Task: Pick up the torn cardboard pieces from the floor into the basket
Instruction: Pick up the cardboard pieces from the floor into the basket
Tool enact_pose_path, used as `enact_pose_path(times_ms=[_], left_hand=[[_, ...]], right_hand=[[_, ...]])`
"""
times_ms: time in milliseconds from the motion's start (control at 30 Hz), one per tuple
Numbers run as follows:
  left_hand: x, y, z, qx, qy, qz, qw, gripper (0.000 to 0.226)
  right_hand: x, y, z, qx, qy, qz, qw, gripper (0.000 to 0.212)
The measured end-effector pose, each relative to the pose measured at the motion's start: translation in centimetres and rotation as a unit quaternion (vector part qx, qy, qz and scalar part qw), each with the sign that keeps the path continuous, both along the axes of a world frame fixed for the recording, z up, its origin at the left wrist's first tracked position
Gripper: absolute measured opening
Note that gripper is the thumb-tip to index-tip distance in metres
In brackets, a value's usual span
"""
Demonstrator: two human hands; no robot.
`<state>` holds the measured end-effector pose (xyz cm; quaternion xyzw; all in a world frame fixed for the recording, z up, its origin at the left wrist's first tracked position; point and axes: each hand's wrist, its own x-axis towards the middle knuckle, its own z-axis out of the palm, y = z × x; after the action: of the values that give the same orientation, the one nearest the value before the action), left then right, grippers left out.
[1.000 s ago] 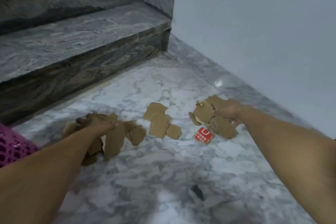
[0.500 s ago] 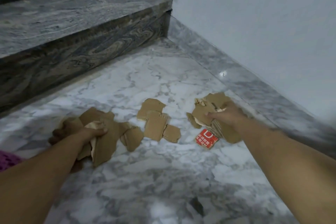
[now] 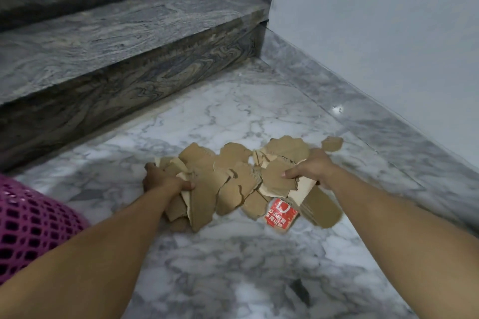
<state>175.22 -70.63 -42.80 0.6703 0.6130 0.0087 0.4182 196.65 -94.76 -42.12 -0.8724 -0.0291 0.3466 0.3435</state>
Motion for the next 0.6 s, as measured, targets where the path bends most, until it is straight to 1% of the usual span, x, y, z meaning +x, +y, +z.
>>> enact_pose_path(times_ms=[133,233,300,400,467,567,600], left_hand=[[-0.6,-0.3,-0.4,-0.046,-0.025,0.011,0.999,0.097],[-1.4,-0.5,0.2,-0.073,-0.048,0.013,0.996,0.085],[-1.8,-0.4,1.5,-0.08,-0.064,0.015,0.995,0.08],[-2.6,-0.1,4.4,-0.062,-0.079,-0.004,0.995,0.086],[-2.7,0.3,6.4,-0.049,-0.088,-0.017,0.995,0.083],[-4.1,0.5,11.2,-0.042,-0.129,-0.033,0.99,0.064],[-4.2,0.5,12.7,-0.042,-0.14,-0.038,0.988,0.056]], right_hand=[[-1.7,0.8,0.2,0.045,0.034,-0.024,0.998,0.047],[-3.1,0.9,1.3,0.06,0.033,-0.024,0.997,0.047],[-3.9,1.0,2.8,0.066,0.014,-0.019,0.998,0.046],[-5.3,1.1,6.2,0.066,-0.027,-0.004,0.997,0.043],[-5.5,1.3,8.8,0.063,-0.053,0.01,0.997,0.041],[-6.7,1.6,13.2,0.069,-0.101,0.017,0.992,0.046],[-7.1,1.7,14.7,0.076,-0.105,0.012,0.992,0.046]])
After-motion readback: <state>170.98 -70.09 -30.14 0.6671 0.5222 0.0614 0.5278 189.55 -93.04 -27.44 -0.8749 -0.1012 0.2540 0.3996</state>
